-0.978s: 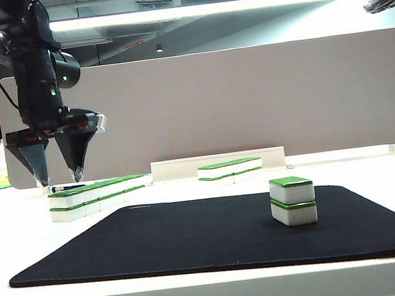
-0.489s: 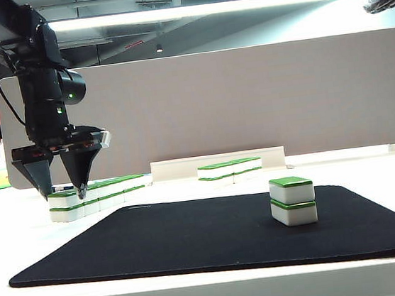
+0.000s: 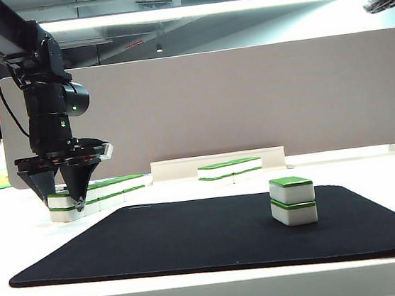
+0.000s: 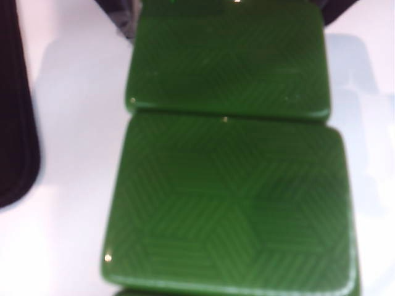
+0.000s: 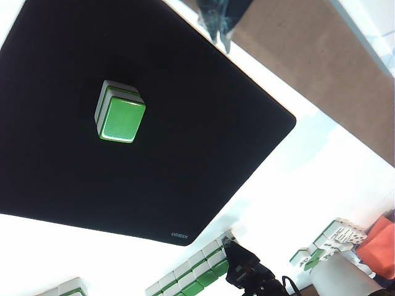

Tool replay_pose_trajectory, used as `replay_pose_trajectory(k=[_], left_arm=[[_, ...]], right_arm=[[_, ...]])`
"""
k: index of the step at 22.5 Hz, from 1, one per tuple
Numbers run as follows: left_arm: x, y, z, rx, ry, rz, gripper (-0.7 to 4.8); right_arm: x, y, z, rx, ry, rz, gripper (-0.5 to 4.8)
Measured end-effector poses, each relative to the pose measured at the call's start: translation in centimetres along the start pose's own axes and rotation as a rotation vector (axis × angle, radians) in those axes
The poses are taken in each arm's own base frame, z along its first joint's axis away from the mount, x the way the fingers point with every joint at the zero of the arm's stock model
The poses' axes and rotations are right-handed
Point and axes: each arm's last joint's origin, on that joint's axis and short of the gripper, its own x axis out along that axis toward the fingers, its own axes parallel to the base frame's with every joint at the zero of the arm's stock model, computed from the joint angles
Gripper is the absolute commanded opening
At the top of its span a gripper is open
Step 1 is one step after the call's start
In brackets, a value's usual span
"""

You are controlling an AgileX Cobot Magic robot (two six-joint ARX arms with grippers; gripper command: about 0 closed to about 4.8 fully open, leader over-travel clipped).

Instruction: Take a mahjong tile from the mahjong wall and then place it on the table close to you.

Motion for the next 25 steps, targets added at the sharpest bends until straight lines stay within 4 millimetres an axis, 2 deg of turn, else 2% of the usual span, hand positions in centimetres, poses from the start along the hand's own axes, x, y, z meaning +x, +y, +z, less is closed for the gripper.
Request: replay_pose_trajectory(k=[9, 11, 14, 18, 25], left_arm=[[1.1, 0.1, 0.1, -0.002, 0.021, -0.004, 3.04], [1.1, 0.1, 0.1, -0.002, 0.021, -0.004, 2.67], [1.1, 0.1, 0.1, -0.005, 0.021, -0.003, 2.63], [1.1, 0.1, 0.1, -0.006, 0.021, -0.003, 1.46], [1.0, 0.0, -0.2, -0.009, 0.052, -0.013, 1.43]], right_arm=[[0.0, 0.0, 0.0, 0.0, 0.0, 0.0, -0.01], [0.0, 0.0, 0.0, 0.0, 0.0, 0.0, -0.01], [0.0, 0.0, 0.0, 0.0, 0.0, 0.0, -0.01], [0.0, 0.0, 0.0, 0.0, 0.0, 0.0, -0.01], [0.0, 0.0, 0.0, 0.0, 0.0, 0.0, -0.01]])
